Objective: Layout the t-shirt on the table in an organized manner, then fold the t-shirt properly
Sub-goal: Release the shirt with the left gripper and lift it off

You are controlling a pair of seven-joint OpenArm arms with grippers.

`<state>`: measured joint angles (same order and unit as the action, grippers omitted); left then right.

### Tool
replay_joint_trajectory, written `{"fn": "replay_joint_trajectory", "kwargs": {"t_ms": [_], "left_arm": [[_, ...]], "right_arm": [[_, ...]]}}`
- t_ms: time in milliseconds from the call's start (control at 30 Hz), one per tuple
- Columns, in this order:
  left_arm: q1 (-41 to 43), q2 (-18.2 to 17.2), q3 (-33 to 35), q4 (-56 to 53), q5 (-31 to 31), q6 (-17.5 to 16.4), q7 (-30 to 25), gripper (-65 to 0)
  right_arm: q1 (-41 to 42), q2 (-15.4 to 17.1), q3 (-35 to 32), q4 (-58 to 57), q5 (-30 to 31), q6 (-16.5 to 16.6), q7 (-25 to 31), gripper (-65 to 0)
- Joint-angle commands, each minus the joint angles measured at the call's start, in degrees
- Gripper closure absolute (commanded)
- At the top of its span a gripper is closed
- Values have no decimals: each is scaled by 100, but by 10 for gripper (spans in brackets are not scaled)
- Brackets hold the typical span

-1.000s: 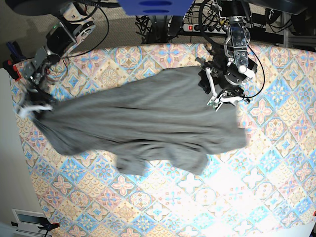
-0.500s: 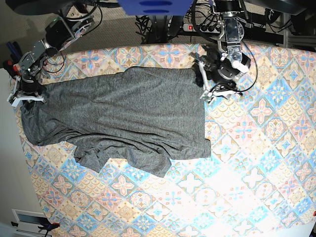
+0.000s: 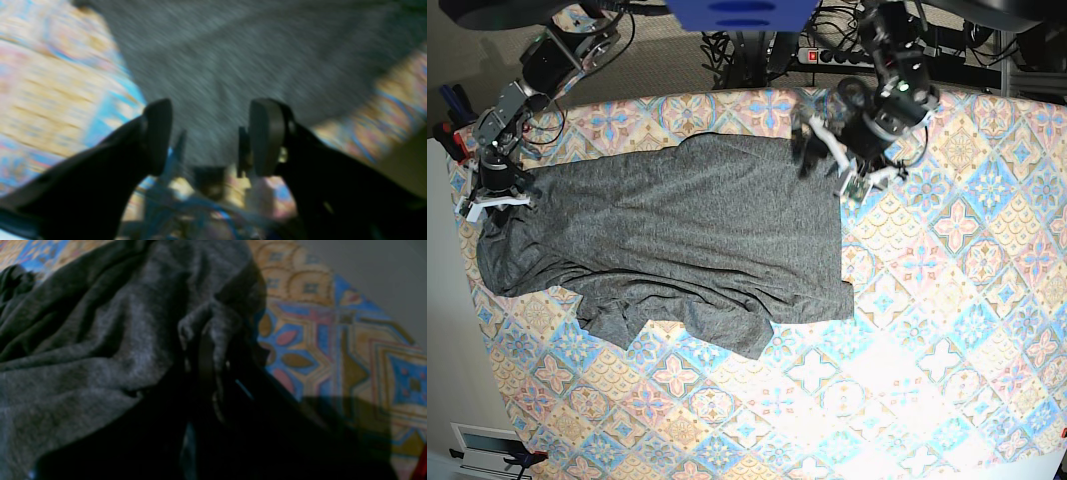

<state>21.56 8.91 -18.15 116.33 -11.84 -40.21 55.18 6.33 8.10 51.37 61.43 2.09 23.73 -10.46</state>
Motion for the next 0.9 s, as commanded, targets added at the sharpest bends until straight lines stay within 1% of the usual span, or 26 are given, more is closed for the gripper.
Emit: {"fn": "replay_joint_trajectory", "kwargs": {"t_ms": [0,67,133,200,233,300,333,467,633,767,867], "left_arm": [[-33,-77,-290,107,-465,21,-63,-403],[-24,-201,-827,-33,-1370,21,192,-435],[-24,-403,-1257,-297,-2065,21,386,-456],[46,-631,-1486,-666,-2601,21,438,-471],[99,-746,-1495,-816,-2724,21,386,-471],[152,-913,-1477,-1141,-2821,21,201,-470],[152,-921,-1451,-1317,-2803,21,139,-470],[143,-1036,-914,-2020,-2803,21,-116,-470],[116,-1045,132,-2627,-2812,21,-669,-470],[108,-1018,448,-2917,-2821,21,-1012,-470],[99,-1018,510,-3093,-2812,21,-1083,-465]], "right_arm": [[57,118,1,77,42,14,48,0],[49,118,1,77,42,14,39,0],[40,118,1,68,42,14,39,0],[22,118,1,68,42,14,39,0],[-22,118,1,68,42,14,39,0],[-48,118,-8,68,42,14,39,0],[-48,118,-8,68,42,14,39,0],[-66,118,-8,77,42,14,39,0],[-66,118,-8,77,42,14,39,0],[-66,118,-8,103,42,14,39,0],[-66,118,-8,94,42,14,39,0]]}}
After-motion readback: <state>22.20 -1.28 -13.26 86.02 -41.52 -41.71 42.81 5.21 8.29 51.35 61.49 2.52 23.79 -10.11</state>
